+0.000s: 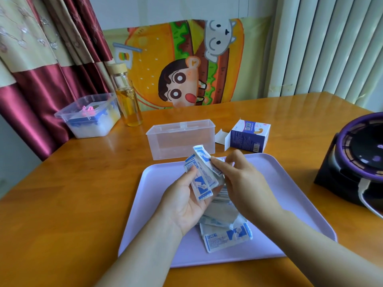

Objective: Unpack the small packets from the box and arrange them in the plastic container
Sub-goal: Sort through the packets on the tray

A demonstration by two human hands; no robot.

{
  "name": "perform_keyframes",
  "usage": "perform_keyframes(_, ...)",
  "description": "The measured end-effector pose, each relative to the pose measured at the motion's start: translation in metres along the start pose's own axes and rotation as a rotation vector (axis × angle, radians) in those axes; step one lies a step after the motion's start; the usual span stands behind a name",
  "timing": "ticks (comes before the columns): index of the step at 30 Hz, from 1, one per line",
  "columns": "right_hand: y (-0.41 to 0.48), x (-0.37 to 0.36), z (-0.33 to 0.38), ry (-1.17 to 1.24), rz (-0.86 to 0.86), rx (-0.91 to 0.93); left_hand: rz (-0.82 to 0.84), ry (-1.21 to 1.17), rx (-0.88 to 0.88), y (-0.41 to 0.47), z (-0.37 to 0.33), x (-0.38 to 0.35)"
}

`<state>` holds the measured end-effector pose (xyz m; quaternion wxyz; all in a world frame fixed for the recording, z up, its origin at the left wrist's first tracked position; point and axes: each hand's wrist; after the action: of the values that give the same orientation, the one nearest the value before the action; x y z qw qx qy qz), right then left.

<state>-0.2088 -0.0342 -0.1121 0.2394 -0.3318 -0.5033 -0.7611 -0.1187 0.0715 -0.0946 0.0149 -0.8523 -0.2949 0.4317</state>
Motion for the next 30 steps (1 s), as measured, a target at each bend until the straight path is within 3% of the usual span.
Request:
perform_keyframes(4,-0.005,0.005,0.009,-0.085,0.160,0.065,-0.042,0.116,-0.041,0.002,0.000,0.005)
perform_keyframes(7,-0.006,0.011,0.012,0.002,0.280,0.061,-0.050,0.197,-0.069,0.002,-0.001,0.008)
perform_keyframes(12,0.007,0.016,0.014,0.450,0.151,-0.263,0.037,0.295,-0.103,-0.001,0.000,0.008)
perform_keyframes(16,0.015,0.011,0.008,0.690,0.199,-0.505,0.074,0.333,-0.098,-0.005,0.002,0.005)
perform_keyframes(23,0.012,0.010,-0.002,0.978,0.149,-0.683,-0.018,0.320,-0.144,-0.001,0.001,0.008)
perform_keyframes(30,0.013,0.014,-0.005,0.964,0.157,-0.674,-0.152,0.353,-0.207,0.004,-0.001,0.012)
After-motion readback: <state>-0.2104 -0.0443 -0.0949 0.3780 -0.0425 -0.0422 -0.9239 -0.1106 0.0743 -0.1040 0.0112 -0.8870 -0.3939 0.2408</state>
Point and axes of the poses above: each hand's wrist, its own y-axis towards the middle knuckle, its own x-axis out of the back of the hand, z = x × y
